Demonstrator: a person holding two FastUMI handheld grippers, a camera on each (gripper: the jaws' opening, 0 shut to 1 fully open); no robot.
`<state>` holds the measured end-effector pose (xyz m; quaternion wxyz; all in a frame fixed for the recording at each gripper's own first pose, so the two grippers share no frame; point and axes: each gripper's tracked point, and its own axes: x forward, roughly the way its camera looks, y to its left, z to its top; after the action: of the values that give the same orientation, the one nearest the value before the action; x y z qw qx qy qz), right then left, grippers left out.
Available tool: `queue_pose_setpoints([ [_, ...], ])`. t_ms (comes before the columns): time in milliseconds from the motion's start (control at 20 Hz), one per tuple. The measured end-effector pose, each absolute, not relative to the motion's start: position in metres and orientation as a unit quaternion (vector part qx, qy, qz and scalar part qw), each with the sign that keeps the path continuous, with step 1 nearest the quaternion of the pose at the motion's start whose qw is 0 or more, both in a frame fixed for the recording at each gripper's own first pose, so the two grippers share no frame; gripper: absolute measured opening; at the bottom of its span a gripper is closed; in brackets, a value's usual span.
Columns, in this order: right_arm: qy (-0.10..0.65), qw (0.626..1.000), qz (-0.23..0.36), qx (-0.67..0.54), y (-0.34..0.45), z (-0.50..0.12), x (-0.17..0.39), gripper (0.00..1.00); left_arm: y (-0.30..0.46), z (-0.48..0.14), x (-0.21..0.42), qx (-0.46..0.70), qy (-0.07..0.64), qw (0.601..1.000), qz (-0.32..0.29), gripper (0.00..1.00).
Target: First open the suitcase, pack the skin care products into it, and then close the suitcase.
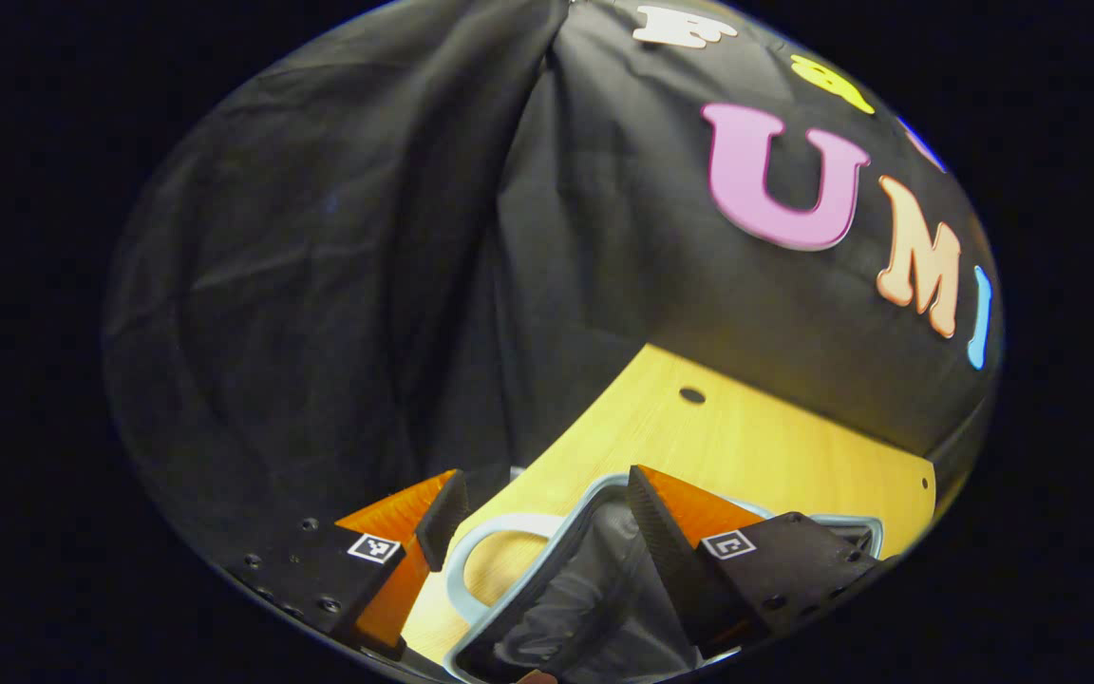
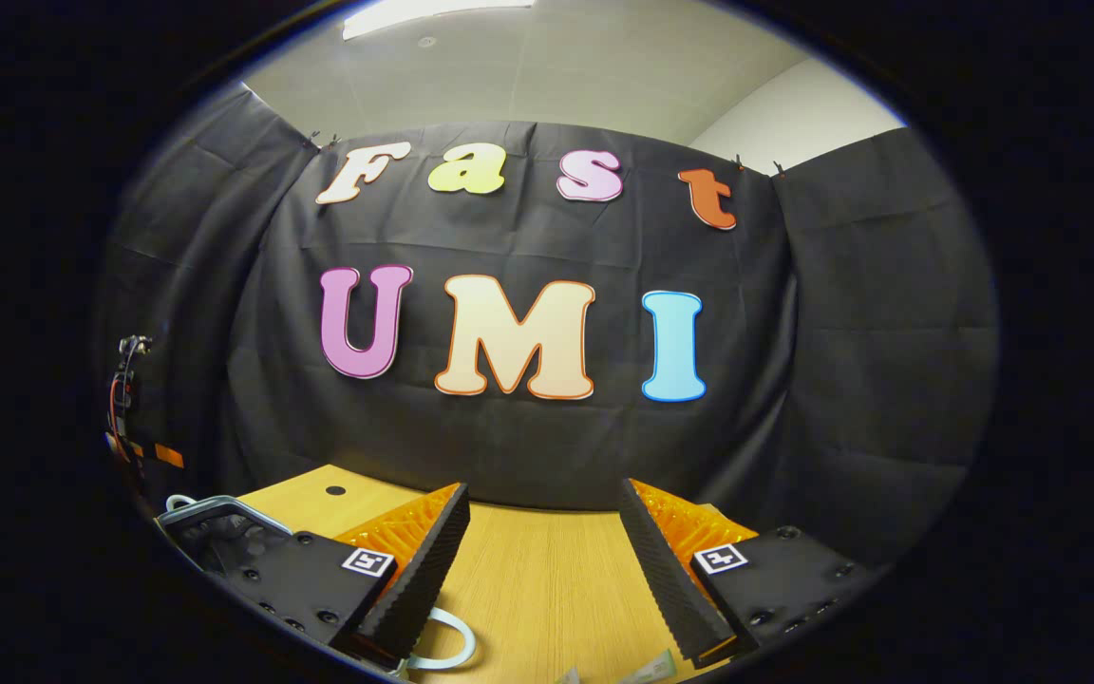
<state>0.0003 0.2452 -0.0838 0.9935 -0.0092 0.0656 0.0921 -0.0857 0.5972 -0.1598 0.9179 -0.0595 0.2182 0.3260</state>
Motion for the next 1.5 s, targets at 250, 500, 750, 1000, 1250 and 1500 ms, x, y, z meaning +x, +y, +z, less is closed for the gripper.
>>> queue_pose_setpoints([
  [250,0.044,0.995,0.094,0.006,0.21,-0.071,0.009,0.98,0.546,-0.065,-0.076,0.01,0.092,0.938,0.335,0.95],
  [500,0.04,0.995,0.086,0.019,0.173,-0.068,0.017,0.99,0.449,-0.018,-0.063,0.035,0.056,0.962,0.266,0.94],
  [750,0.036,0.995,0.086,0.022,0.142,-0.069,0.016,0.98,0.356,-0.017,-0.038,0.047,0.056,0.978,0.197,0.94],
  [1000,0.036,0.995,0.088,0.023,0.12,-0.07,0.014,0.98,0.299,-0.029,-0.033,0.039,0.07,0.983,0.162,0.94],
  [1250,0.034,0.995,0.091,0.019,0.101,-0.069,0.011,0.98,0.248,-0.041,-0.029,0.047,0.082,0.987,0.128,0.94],
  [1500,0.037,0.995,0.096,0.019,0.08,-0.073,0.005,0.98,0.185,-0.073,-0.032,0.045,0.11,0.989,0.084,0.94],
])
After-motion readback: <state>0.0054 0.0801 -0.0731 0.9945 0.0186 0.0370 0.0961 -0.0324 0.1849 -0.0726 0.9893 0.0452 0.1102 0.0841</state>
